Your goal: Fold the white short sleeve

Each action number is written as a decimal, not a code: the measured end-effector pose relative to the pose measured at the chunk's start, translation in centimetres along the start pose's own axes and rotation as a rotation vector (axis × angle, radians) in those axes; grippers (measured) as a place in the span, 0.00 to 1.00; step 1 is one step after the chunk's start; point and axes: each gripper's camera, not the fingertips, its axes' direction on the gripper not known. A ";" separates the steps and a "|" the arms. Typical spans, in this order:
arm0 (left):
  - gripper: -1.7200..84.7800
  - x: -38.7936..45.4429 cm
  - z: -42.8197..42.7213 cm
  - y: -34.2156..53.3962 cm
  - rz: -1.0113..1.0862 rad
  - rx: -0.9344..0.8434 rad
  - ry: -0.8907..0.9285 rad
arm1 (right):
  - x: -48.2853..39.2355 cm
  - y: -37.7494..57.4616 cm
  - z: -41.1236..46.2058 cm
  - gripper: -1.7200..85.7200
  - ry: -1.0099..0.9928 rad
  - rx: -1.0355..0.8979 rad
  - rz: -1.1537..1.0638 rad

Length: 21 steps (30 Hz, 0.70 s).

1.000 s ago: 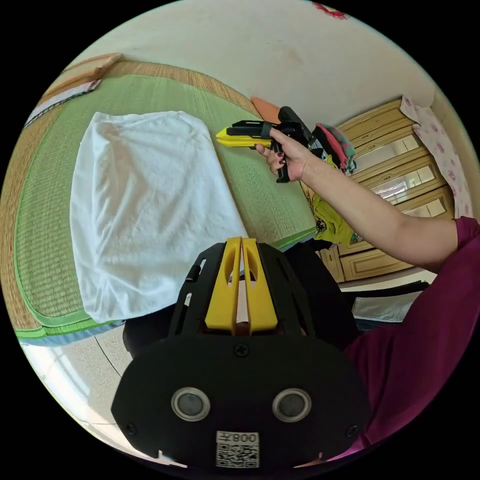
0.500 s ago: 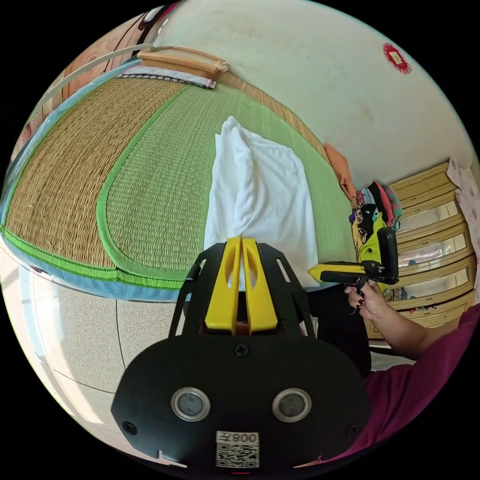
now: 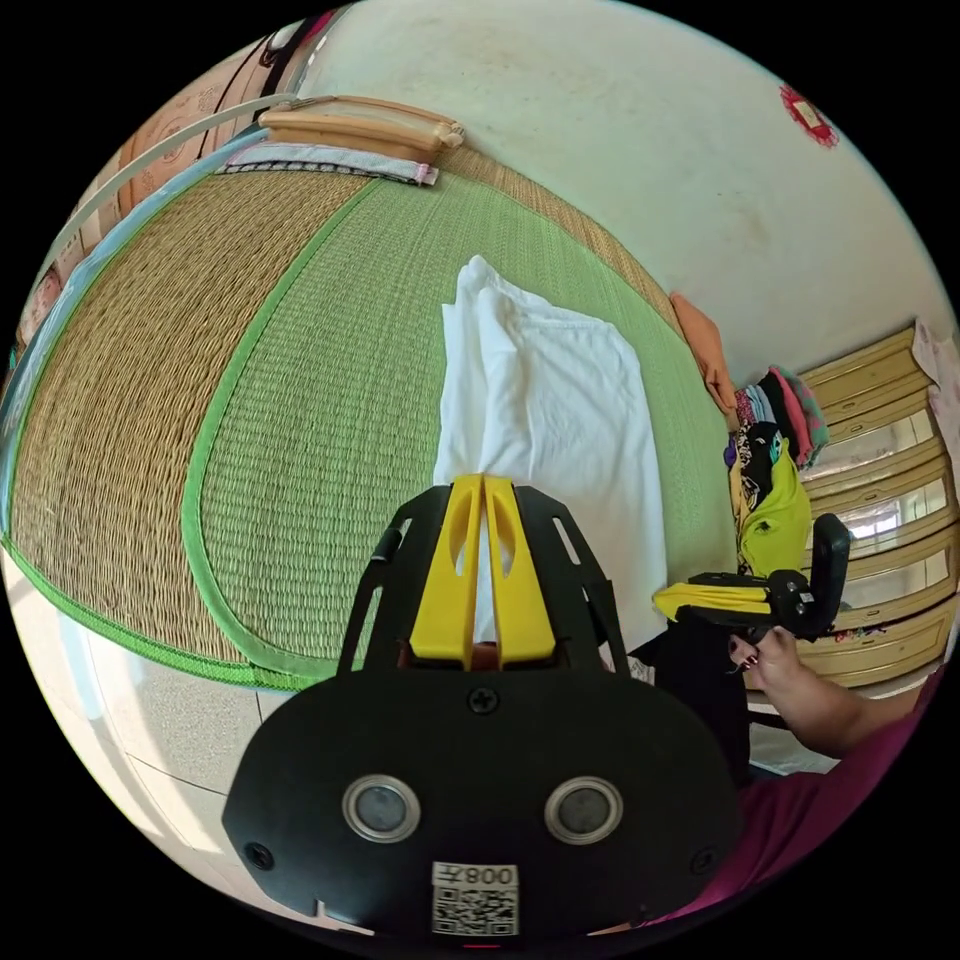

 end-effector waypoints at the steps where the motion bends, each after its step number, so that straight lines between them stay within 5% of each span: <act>1: 0.02 0.1 -0.2 0.2 0.008 0.007 0.002 | 0.1 -1.0 -0.6 0.02 -0.019 0.027 0.002; 14: 0.02 -0.3 0.5 2.9 0.055 0.031 0.055 | -0.5 -22.3 4.3 0.02 -0.160 0.086 -0.047; 21: 0.02 -1.0 0.8 3.7 0.053 0.040 0.093 | 2.2 -24.5 6.7 0.02 -0.261 0.042 0.038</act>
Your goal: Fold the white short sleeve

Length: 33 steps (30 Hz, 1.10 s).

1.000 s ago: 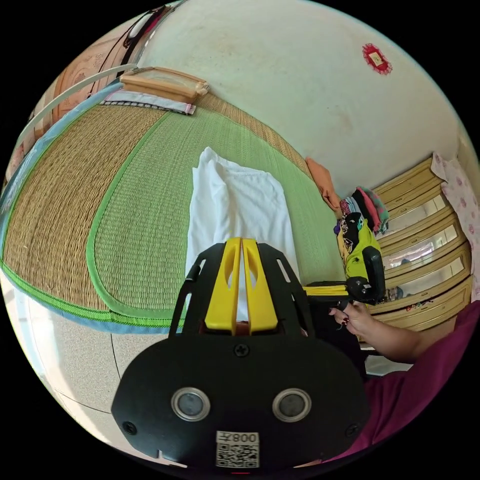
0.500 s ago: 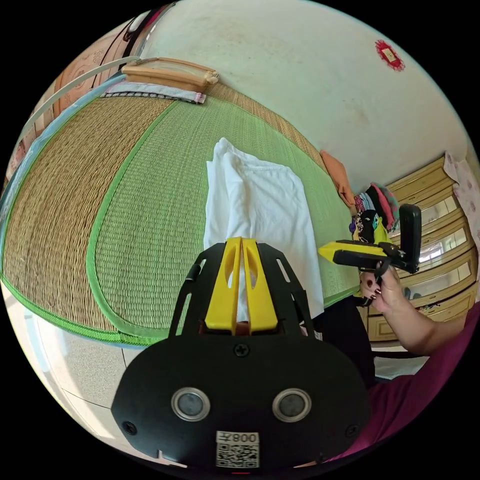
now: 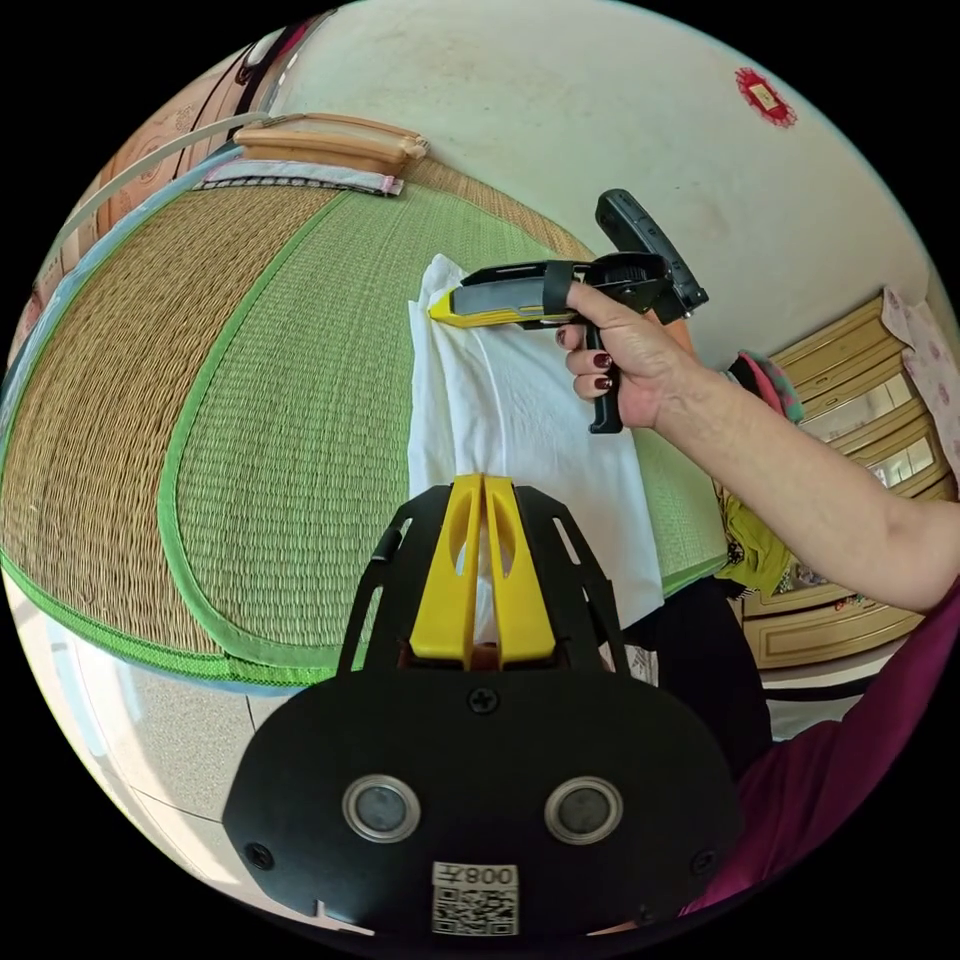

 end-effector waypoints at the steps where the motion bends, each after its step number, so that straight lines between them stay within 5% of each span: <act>1: 0.02 -0.1 -0.3 0.3 -0.003 0.015 0.019 | -0.1 0.5 -0.6 0.02 0.003 0.026 -0.008; 9: 0.02 -1.1 -0.8 2.8 -0.053 0.000 -0.017 | -1.9 7.3 -4.4 0.02 -0.091 0.072 -0.080; 19: 0.02 -0.3 -1.4 5.2 -0.034 -0.002 -0.017 | -2.9 19.4 1.5 0.02 -0.090 -0.150 -0.005; 27: 0.06 3.8 0.4 6.6 0.138 -0.135 0.143 | -0.6 23.8 -4.8 0.03 -0.127 0.017 0.070; 33: 0.09 7.8 5.2 6.1 0.275 -0.298 0.117 | 6.7 31.9 -8.4 0.07 -0.243 0.157 0.329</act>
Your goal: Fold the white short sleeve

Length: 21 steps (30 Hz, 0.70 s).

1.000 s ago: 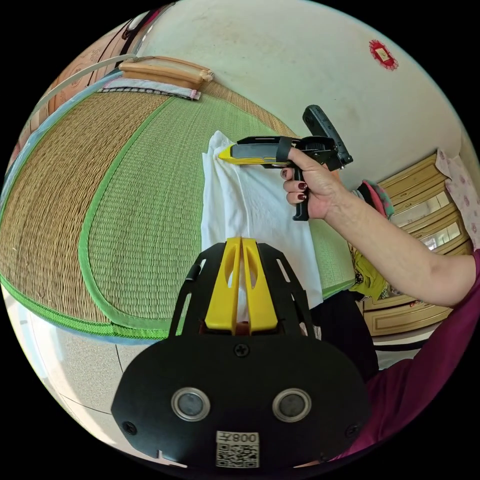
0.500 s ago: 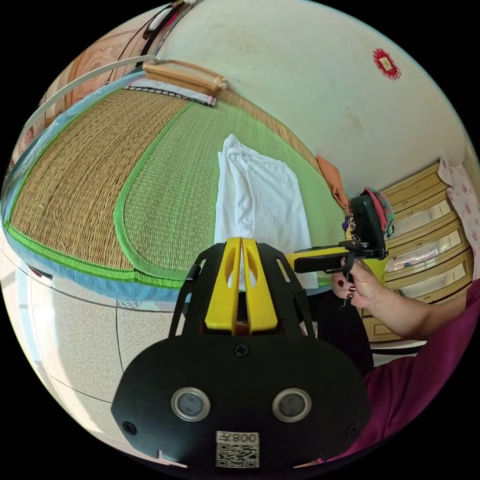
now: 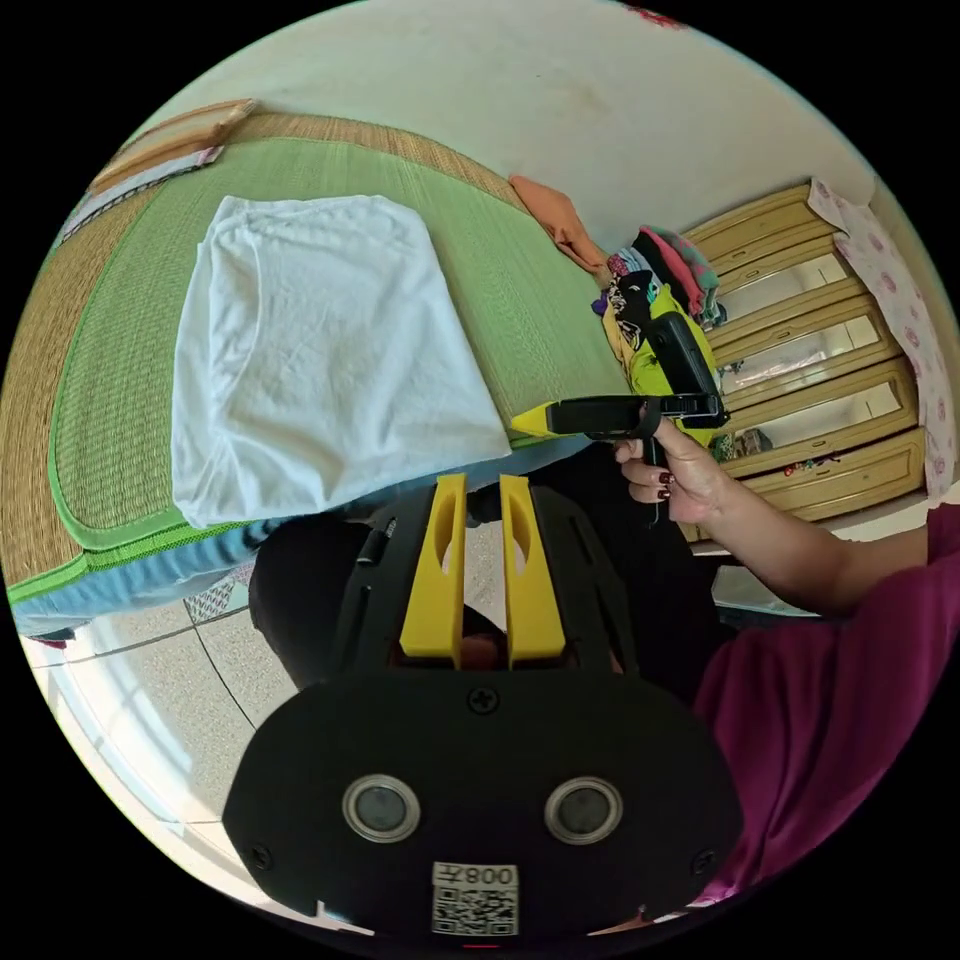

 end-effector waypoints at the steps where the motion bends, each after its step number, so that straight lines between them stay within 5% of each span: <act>1: 0.10 0.5 0.6 -0.7 0.027 -0.013 -0.023 | 1.1 0.6 -0.6 0.08 -0.024 0.014 0.031; 8: 0.10 0.2 4.0 -2.9 0.006 -0.165 -0.023 | 4.9 1.4 -1.1 0.11 -0.135 0.025 0.123; 15: 0.10 -6.5 5.6 -0.9 -0.451 -0.013 0.396 | 6.7 1.3 -1.9 0.11 -0.189 0.035 0.147; 21: 0.05 -9.6 6.7 0.3 -0.603 0.045 0.520 | 8.0 1.5 -2.5 0.11 -0.203 0.028 0.162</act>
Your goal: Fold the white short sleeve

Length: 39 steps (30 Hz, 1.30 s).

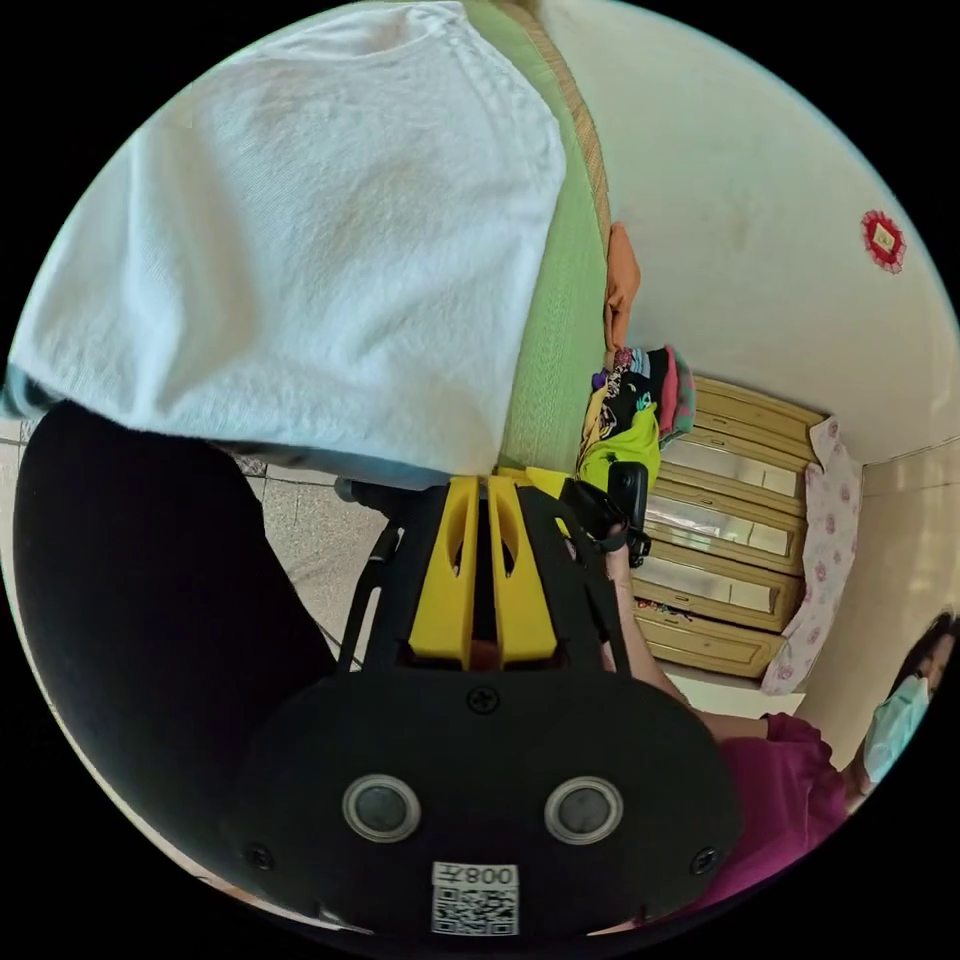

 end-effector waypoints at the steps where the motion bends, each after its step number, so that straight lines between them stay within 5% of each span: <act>1: 0.04 -0.4 -0.2 0.0 -0.006 0.001 0.017 | 0.2 0.0 -0.1 0.11 -0.008 0.000 0.003; 29: 0.03 -2.8 -5.1 1.2 0.046 0.022 0.050 | 2.5 1.2 -0.4 0.06 -0.170 0.001 0.025; 39: 0.09 -5.2 -14.5 3.4 0.055 0.231 0.066 | -1.5 1.6 -2.8 0.04 -0.243 0.005 -0.036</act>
